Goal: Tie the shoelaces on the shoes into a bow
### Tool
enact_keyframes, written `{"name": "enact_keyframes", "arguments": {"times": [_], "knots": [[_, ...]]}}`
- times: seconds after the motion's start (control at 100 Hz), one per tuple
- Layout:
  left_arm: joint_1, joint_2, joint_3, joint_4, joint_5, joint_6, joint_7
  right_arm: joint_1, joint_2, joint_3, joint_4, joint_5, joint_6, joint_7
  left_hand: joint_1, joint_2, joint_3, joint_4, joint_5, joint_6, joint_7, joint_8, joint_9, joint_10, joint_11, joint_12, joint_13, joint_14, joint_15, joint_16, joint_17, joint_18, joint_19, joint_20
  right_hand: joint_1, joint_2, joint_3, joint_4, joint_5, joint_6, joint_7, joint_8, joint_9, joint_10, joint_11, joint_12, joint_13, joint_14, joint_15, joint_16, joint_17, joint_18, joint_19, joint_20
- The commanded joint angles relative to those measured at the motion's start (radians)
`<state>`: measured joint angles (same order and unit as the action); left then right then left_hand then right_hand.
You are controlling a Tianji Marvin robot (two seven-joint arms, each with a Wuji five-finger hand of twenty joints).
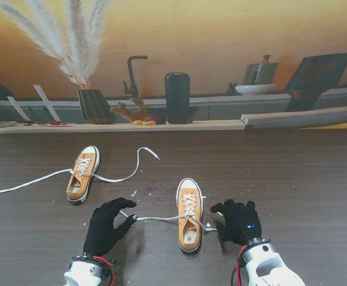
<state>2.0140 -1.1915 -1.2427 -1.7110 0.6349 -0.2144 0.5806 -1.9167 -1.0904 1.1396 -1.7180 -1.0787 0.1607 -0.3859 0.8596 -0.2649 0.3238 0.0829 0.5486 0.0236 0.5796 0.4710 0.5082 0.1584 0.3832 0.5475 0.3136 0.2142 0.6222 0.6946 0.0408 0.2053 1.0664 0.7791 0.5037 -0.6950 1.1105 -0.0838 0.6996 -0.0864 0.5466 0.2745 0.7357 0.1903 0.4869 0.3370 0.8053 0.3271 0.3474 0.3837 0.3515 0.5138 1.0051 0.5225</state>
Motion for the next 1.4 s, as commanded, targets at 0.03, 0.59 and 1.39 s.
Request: {"name": "enact_keyframes", "arguments": {"times": [0.03,0.59,1.39], "knots": [[0.001,0.001,0.003,-0.009,0.005,-0.003,-0.018,0.017,0.006,-0.03,0.007,-0.017,0.015,0.049,0.023,-0.01,-0.039,-0.02,0.022,-0.013,0.001,0.02,0.004,0.007,0.01,0.026,0.014,0.003,0.017,0.024,-0.004,0.008,0.019,-0.01,-0.039,0.018,-0.043,0.015,-0.039,0.019,-0.021,-0.005,-0.048,-0.009,0.006,-0.007,-0.038,-0.007,-0.015,-0.014,-0.017,-0.016,-0.011,0.014],[-0.007,0.003,0.017,0.0,-0.002,-0.012,-0.028,0.14,0.005,-0.205,0.074,0.066,0.119,0.154,0.024,-0.009,-0.043,-0.019,0.023,-0.013,0.0,0.021,0.006,0.007,0.011,0.027,0.015,0.002,0.019,0.024,0.0,0.008,0.025,-0.013,0.041,-0.023,-0.076,-0.12,0.154,-0.012,0.372,-0.034,0.013,-0.004,0.038,0.007,-0.048,-0.011,-0.009,-0.023,-0.019,-0.032,-0.017,0.031],[-0.02,0.006,0.047,-0.012,-0.017,-0.034,-0.057,-0.02,-0.077,0.04,-0.046,0.66,-0.346,0.101,0.02,0.007,-0.047,-0.018,0.012,0.001,-0.029,0.012,-0.003,0.011,-0.024,-0.003,-0.004,0.014,-0.123,-0.069,-0.045,0.026,-0.21,-0.123,0.192,0.113,-0.074,-0.178,0.206,0.109,0.487,0.314,0.385,0.087,-0.056,-0.063,0.109,0.019,-0.048,-0.064,-0.083,-0.104,-0.161,-0.131]]}}
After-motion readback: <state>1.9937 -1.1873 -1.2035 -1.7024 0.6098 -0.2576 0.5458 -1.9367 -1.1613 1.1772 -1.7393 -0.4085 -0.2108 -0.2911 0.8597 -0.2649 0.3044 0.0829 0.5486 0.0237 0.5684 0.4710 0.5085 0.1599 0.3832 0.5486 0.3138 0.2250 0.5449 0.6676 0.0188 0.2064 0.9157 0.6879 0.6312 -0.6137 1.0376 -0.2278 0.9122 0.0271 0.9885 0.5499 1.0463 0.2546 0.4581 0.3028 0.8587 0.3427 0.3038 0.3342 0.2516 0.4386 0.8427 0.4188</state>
